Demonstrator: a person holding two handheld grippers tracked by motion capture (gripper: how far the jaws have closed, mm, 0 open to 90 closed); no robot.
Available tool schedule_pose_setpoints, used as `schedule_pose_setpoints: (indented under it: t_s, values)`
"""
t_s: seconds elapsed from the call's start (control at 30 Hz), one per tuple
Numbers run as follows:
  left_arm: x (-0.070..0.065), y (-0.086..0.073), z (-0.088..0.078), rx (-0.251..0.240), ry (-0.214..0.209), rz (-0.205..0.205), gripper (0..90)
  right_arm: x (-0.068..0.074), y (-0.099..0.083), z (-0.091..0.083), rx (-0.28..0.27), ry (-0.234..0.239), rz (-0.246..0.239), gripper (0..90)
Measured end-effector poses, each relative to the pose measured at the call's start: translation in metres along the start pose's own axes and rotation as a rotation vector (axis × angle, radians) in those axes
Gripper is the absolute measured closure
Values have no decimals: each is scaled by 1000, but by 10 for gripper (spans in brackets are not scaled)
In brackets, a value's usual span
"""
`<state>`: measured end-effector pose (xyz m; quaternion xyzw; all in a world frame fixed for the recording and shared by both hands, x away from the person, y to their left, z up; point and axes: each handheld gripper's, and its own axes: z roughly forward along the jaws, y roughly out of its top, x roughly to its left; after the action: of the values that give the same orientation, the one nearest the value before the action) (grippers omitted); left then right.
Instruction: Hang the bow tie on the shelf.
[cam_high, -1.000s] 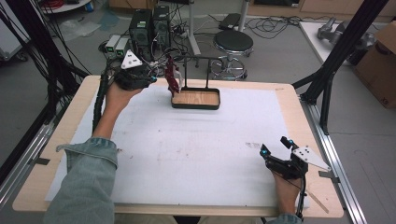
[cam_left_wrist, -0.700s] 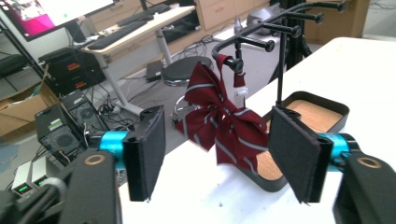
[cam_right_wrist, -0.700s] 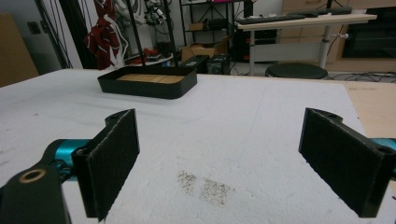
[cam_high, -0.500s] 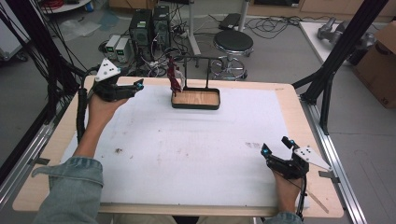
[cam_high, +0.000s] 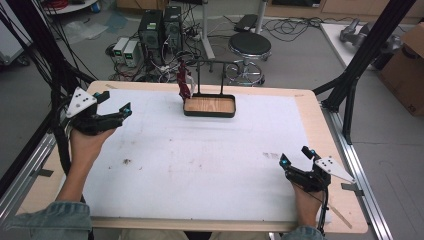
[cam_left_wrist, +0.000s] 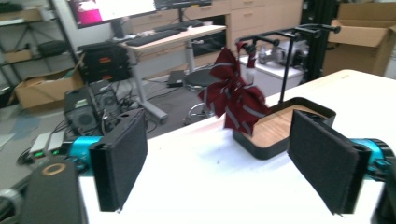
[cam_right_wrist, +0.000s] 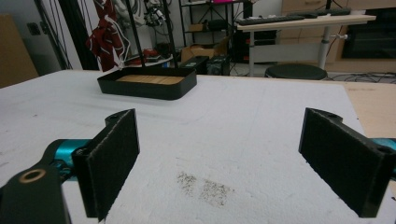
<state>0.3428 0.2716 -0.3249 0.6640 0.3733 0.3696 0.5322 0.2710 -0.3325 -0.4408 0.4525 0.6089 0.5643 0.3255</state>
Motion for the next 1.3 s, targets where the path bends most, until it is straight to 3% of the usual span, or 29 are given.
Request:
schedule_pose_setpoints:
  t_s: [0.2,0.6,0.73,0.9,1.07,1.3]
  values:
    - [-7,-19,-24,-8,18,-8,191,0,0,0,1,2,-7,114]
    - [-12,-46,-50,29,59,-43,184,0,0,0,4,0,-9,114]
    - [-14,-57,-57,18,63,-52,181,0,0,0,5,1,-11,114]
    - [-16,-69,-63,8,70,-52,180,0,0,0,5,0,-10,114]
    - [-17,-86,-66,30,87,-51,180,1,0,0,6,0,-7,114]
    - [-19,-102,-64,53,71,-54,180,1,0,0,9,0,-1,114]
